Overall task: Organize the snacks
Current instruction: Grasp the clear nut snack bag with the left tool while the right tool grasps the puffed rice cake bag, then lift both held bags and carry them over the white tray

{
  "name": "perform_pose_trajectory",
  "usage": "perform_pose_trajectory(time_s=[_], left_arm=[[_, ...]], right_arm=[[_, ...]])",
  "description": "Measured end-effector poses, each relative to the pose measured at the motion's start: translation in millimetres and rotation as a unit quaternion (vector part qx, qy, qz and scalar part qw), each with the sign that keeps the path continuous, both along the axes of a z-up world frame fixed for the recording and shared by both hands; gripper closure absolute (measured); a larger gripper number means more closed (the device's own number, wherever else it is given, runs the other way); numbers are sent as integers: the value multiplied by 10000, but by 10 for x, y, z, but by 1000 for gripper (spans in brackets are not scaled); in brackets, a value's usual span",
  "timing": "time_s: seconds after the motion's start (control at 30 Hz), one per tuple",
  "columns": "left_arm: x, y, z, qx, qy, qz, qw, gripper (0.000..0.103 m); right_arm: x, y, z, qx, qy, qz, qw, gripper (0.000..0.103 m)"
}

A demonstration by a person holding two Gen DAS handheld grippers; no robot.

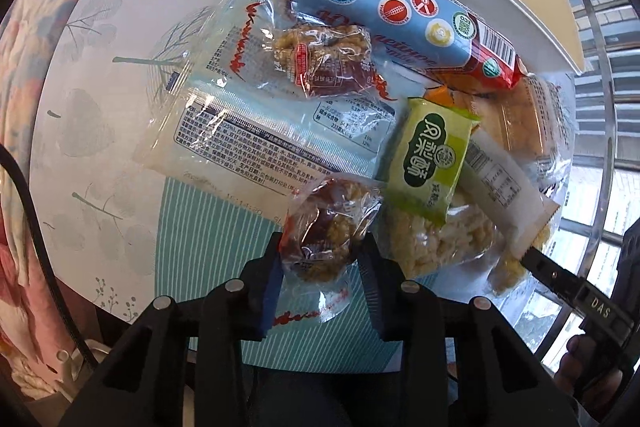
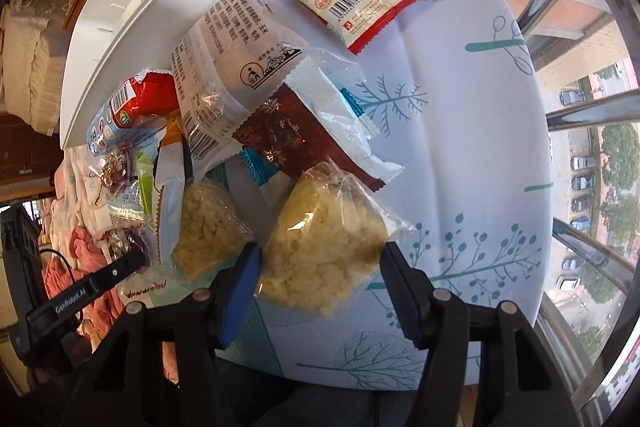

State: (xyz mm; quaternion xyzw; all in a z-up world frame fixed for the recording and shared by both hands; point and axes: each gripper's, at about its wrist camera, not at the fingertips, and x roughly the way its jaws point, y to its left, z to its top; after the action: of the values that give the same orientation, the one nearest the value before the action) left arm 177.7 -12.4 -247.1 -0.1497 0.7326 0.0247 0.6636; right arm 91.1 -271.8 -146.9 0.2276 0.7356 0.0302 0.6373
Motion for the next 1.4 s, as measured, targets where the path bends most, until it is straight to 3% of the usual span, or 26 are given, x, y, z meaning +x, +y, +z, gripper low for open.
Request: perform_pose_trajectory(time_s=[0.27, 0.57, 0.93, 1.4], left_arm=[[25, 8, 294, -50, -136, -275, 9995, 68], [161, 92, 787, -123, -428, -719, 9964, 68], [453, 111, 1663, -115, -1149, -1241, 9855, 68], [944, 207, 2223, 80, -1776, -1516, 9723, 68]], right_arm=[[-95, -76, 149, 68, -70, -496, 9987, 43], [-60, -156, 581, 14, -491, -833, 9953, 43], [237, 31, 1217, -79, -1338, -714, 9884, 43], [875, 436, 1723, -64, -2054, -333, 9781, 43]])
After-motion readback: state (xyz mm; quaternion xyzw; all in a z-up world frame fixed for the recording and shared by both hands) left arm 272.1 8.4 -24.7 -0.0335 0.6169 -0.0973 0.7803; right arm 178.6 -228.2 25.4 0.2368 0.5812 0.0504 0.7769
